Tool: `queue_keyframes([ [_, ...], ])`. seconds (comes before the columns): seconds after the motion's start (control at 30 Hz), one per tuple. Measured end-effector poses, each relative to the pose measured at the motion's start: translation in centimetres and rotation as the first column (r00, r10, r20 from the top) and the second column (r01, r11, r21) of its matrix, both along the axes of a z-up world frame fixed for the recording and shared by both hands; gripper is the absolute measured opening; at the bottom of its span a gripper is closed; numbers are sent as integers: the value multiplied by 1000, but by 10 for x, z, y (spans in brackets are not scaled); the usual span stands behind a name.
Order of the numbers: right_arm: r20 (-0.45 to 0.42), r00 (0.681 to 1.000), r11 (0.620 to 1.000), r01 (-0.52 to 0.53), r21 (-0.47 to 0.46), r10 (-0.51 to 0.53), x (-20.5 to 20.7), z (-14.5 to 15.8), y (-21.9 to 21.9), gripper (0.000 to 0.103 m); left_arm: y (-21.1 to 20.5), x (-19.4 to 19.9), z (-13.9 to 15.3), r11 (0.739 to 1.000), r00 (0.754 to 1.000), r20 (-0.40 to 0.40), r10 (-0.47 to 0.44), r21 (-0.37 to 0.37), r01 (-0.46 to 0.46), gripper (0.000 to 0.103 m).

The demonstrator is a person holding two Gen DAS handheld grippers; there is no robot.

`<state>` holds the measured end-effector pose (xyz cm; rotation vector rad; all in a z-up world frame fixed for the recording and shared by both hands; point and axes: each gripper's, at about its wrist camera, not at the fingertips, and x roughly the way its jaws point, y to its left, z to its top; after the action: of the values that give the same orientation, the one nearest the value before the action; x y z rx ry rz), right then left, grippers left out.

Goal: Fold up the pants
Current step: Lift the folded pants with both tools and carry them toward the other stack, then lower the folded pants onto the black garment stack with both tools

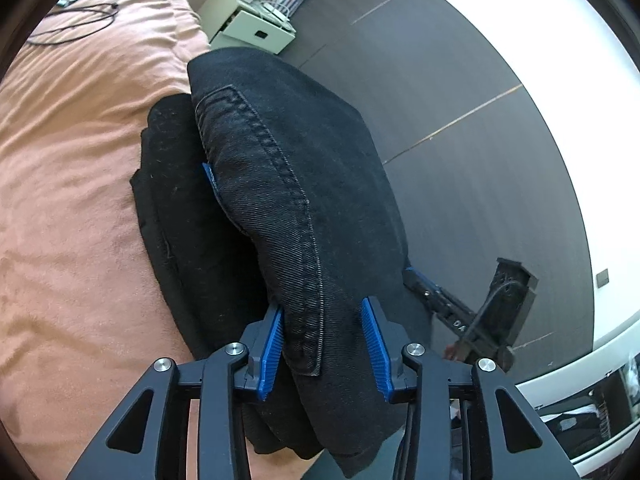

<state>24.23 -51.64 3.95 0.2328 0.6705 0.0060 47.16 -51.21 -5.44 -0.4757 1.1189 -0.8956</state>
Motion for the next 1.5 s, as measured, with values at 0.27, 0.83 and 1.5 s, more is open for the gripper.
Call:
queue_keyframes([
  [0.27, -18, 1000, 999, 14, -39, -15, -29, 40, 33, 13, 13, 11, -9, 998, 999, -6, 41, 55, -41, 41],
  [0.83, -202, 976, 990, 54, -129, -79, 109, 74, 62, 13, 19, 68, -24, 997, 997, 20, 70, 33, -71, 42],
  [1.5, -252, 962, 981, 58, -183, -104, 231, 48, 56, 13, 14, 91, -26, 998, 997, 43, 70, 6, -70, 42],
])
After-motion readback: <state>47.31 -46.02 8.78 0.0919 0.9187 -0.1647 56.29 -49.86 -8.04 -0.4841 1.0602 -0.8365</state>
